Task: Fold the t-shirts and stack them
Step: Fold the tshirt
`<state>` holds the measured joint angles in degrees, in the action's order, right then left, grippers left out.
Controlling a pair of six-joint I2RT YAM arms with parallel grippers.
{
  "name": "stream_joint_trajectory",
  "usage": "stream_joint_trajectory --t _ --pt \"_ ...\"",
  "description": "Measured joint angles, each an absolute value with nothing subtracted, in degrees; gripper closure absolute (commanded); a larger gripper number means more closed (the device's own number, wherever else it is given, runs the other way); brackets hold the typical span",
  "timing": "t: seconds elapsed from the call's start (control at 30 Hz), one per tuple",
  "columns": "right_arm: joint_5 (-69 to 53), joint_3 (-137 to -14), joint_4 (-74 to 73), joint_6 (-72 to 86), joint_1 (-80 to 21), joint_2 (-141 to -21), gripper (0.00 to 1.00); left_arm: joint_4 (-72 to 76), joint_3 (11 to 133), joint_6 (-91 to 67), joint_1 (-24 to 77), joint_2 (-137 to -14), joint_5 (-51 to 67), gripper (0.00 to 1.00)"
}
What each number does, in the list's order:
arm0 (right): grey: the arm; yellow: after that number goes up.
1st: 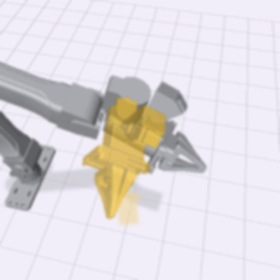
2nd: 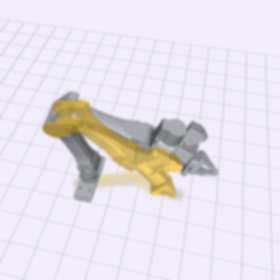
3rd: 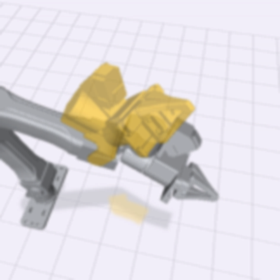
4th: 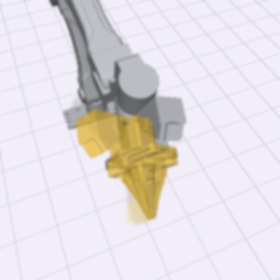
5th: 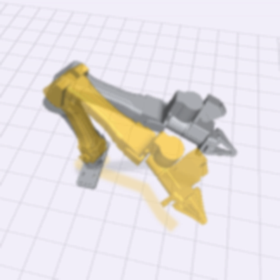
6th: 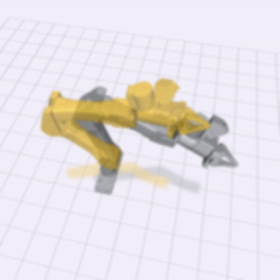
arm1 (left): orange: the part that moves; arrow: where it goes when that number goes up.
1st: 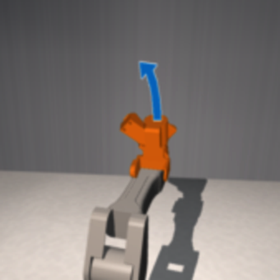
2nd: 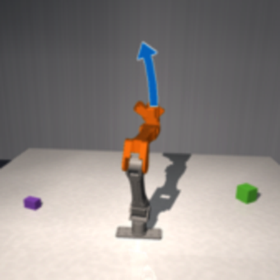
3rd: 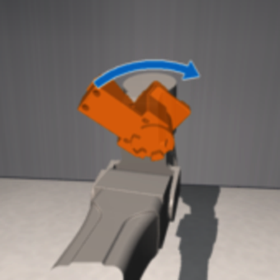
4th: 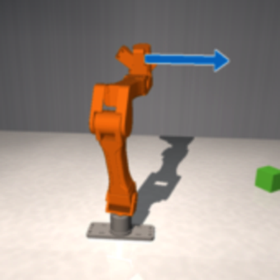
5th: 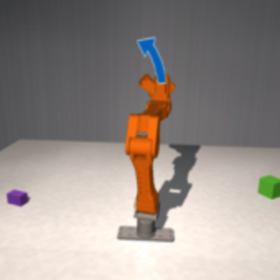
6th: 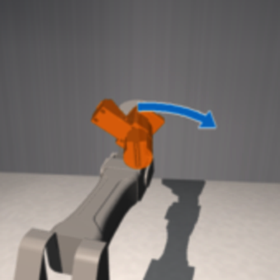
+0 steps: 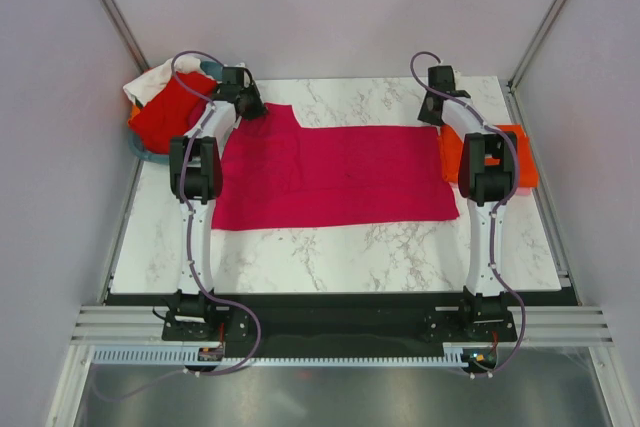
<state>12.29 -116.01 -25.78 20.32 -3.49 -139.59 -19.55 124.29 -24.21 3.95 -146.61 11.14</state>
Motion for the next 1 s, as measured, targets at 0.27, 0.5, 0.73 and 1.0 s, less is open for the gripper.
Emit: stream_joint_trajectory --t 0.27,0.5,0.73,1.0 --pt "10.94 -116.01 -25.69 21.5 -2.72 -139.57 0.39 -19.59 124.55 -24.21 3.95 -146.61 11.05 0.98" --pt "10.92 -115.31 -25.23 20.34 -2.11 -139.11 0.34 -19.4 124.64 -24.23 4.08 -146.61 10.7 0.98" --pt "10.15 -112.29 -24.86 19.7 -1.96 -137.27 0.44 -18.9 127.7 -24.23 4.99 -146.65 9.65 0.98" --pt "8.78 -110.69 -25.26 19.94 -1.8 -136.22 0.76 -17.12 129.19 -24.25 5.65 -146.65 9.19 0.98"
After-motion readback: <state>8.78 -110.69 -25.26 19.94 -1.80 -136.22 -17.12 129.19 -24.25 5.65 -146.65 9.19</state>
